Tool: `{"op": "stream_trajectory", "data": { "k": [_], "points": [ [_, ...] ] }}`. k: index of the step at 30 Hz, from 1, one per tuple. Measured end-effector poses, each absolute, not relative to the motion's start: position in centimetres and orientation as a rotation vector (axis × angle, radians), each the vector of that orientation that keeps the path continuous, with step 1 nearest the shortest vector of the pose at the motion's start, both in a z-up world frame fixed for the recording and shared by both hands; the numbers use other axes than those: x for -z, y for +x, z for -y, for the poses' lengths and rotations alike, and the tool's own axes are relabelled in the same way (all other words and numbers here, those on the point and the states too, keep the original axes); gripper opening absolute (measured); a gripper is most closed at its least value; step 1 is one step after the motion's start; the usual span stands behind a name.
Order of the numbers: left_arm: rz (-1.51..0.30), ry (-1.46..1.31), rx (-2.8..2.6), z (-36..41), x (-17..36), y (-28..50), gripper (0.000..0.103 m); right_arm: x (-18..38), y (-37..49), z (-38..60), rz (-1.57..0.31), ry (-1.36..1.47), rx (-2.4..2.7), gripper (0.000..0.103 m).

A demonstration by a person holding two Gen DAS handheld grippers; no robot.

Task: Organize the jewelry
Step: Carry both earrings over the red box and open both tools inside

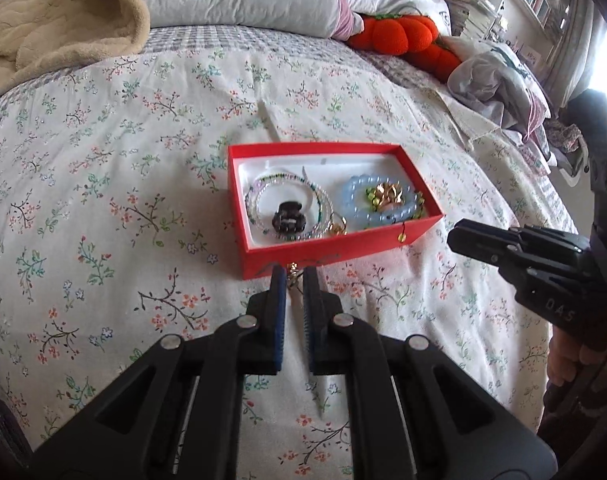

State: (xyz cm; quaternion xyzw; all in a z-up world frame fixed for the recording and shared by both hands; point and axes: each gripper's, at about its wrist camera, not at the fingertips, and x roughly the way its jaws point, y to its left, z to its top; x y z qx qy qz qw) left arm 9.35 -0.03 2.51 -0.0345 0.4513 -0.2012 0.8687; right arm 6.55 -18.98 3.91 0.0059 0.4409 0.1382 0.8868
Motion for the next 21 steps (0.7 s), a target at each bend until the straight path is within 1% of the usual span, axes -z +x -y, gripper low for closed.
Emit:
{"op": "stream_trajectory", "data": {
  "k": [6,13,20,21],
  "points": [
    [-0.911,-0.126,0.403,1.0,-3.4,11.0,0.009,-4.3,8.4,19.1,-0.907,0.063,-0.254,0.009],
    [-0.916,-0.135,0.359,2.6,-2.6,13.3,0.01,-3.8,10.6,19.7,-0.92,0.106,-0.212,0.009],
    [-0.933,-0.18,0.313,2.7,-1.8,14.6,0.01,-3.8,12.3,20.9,-0.915,0.158,-0.192,0.009],
    [-0.935,-0.184,0.31,2.6,-1.7,14.6,0.012,-3.7,12.5,21.0,-0.916,0.161,-0.189,0.009]
  ]
}}
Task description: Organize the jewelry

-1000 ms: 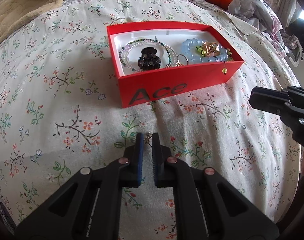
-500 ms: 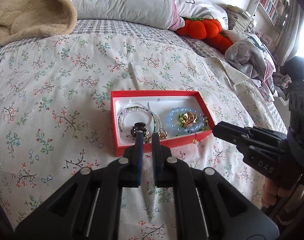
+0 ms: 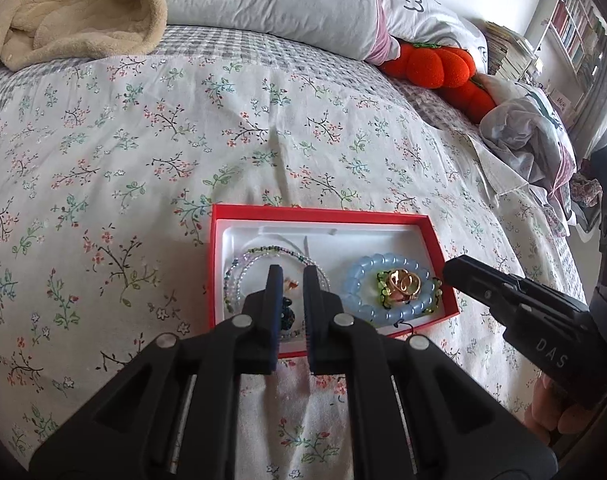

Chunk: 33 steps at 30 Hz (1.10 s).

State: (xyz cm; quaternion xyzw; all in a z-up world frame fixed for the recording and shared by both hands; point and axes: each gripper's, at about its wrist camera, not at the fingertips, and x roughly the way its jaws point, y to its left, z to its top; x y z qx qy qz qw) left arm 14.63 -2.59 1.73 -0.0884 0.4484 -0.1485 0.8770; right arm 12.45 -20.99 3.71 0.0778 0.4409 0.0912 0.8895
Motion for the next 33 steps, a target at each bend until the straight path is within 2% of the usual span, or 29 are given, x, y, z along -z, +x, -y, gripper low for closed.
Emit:
{"op": "stream_trajectory", "data": {
  "k": [2,10,12,21,24,27,28,29,31,33],
  "points": [
    [-0.936,-0.192,0.304,2.4,-1.8,14.6,0.02,-3.6,12.7,21.1,-0.919,0.166,-0.185,0.009],
    [-0.913,-0.152,0.253,1.1,-3.2,13.5,0.036,-3.1,13.3,21.2,-0.931,0.168,-0.173,0.01],
    [-0.923,-0.143,0.236,0.8,-3.4,13.1,0.045,-3.1,13.5,21.2,-0.936,0.173,-0.156,0.013],
    [-0.971,-0.062,0.146,0.5,-3.5,10.9,0.071,-3.6,12.4,22.0,-0.969,0.184,-0.15,0.019],
    [-0.979,-0.028,0.112,0.5,-3.6,9.9,0.079,-3.8,11.3,22.0,-0.98,0.168,-0.153,0.024],
    [-0.986,-0.003,0.096,0.5,-3.6,8.8,0.082,-3.8,10.0,21.9,-0.99,0.145,-0.145,0.033],
    [-0.991,0.002,0.09,0.5,-3.7,8.4,0.083,-3.9,9.5,21.9,-0.991,0.14,-0.143,0.044],
    [-0.996,0.006,0.089,0.5,-3.6,8.1,0.084,-4.0,8.9,21.9,-0.986,0.137,-0.143,0.049],
    [-1.006,0.012,0.087,0.6,-3.6,7.4,0.088,-4.3,7.9,21.8,-0.977,0.115,-0.144,0.05],
    [-1.017,0.02,0.087,0.7,-3.6,6.7,0.098,-4.6,6.9,21.7,-0.974,0.099,-0.134,0.051]
  ]
}}
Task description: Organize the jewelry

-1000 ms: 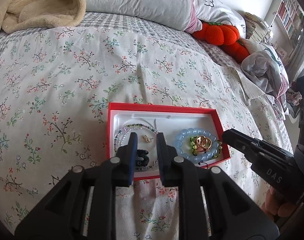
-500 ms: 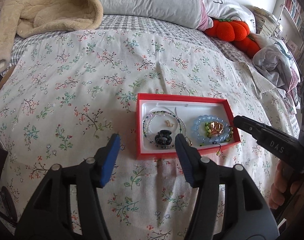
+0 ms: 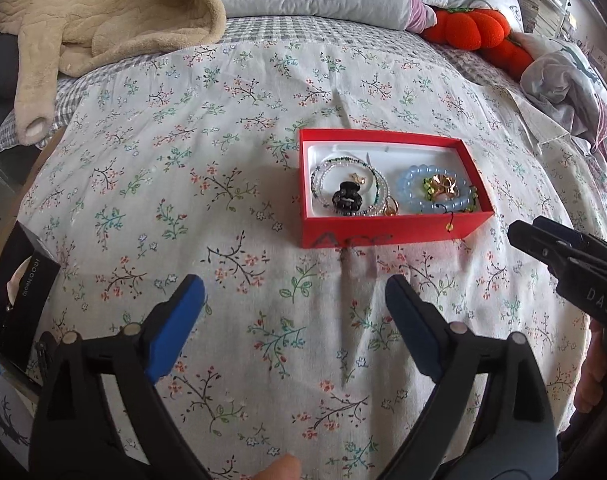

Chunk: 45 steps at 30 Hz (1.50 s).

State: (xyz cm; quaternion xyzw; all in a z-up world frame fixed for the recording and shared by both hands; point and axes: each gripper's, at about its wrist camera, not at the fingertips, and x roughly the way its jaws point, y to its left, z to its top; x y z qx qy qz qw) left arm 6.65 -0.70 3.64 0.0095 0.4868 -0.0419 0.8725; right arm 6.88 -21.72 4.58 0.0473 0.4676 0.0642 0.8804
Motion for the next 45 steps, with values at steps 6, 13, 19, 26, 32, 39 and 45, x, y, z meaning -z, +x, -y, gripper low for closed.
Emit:
{"op": "stream_trajectory", "data": {
  "k": [6,13,19,26,32,39,45],
  "points": [
    [-1.043,0.044,0.087,1.2,-3.6,4.7,0.102,-4.9,4.1,22.0,-1.009,0.079,-0.076,0.078],
    [-1.08,0.041,0.061,1.0,-2.8,3.8,0.102,-4.1,1.8,21.7,-1.022,0.013,-0.016,0.097],
    [-1.075,0.054,0.047,1.2,-2.5,3.7,0.102,-3.4,1.7,21.3,-1.038,-0.015,-0.011,0.097],
    [-1.08,0.059,0.046,1.5,-2.2,3.9,0.102,-2.9,2.0,21.2,-1.059,-0.011,-0.002,0.097],
    [-1.081,0.06,0.047,1.5,-2.2,3.8,0.102,-2.7,2.0,21.1,-1.063,-0.014,0.001,0.097],
    [-1.082,0.06,0.045,1.5,-2.1,3.8,0.102,-2.7,2.0,21.0,-1.064,-0.015,-0.001,0.097],
    [-1.08,0.063,0.044,1.5,-2.0,3.7,0.102,-2.7,1.9,21.0,-1.064,-0.017,-0.001,0.097]
  ]
}}
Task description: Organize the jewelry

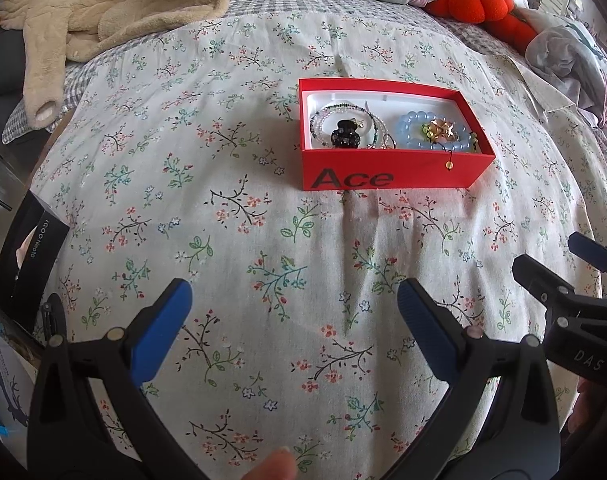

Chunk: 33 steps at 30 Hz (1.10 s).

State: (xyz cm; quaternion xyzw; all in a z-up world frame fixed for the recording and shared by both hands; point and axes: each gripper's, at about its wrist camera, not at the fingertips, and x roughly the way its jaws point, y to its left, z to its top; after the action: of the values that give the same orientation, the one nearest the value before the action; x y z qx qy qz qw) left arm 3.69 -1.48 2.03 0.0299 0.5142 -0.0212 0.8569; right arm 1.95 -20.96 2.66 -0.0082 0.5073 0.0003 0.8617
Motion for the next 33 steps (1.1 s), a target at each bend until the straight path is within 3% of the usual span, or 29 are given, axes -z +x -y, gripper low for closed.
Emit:
{"op": "stream_trajectory", "data": {
  "k": [33],
  "points": [
    [-1.088,0.061,0.039,1.33,-1.98,3.56,0.102,-2.68,1.94,20.78,-1.063,-0.02,0.0,0.097]
  ]
}}
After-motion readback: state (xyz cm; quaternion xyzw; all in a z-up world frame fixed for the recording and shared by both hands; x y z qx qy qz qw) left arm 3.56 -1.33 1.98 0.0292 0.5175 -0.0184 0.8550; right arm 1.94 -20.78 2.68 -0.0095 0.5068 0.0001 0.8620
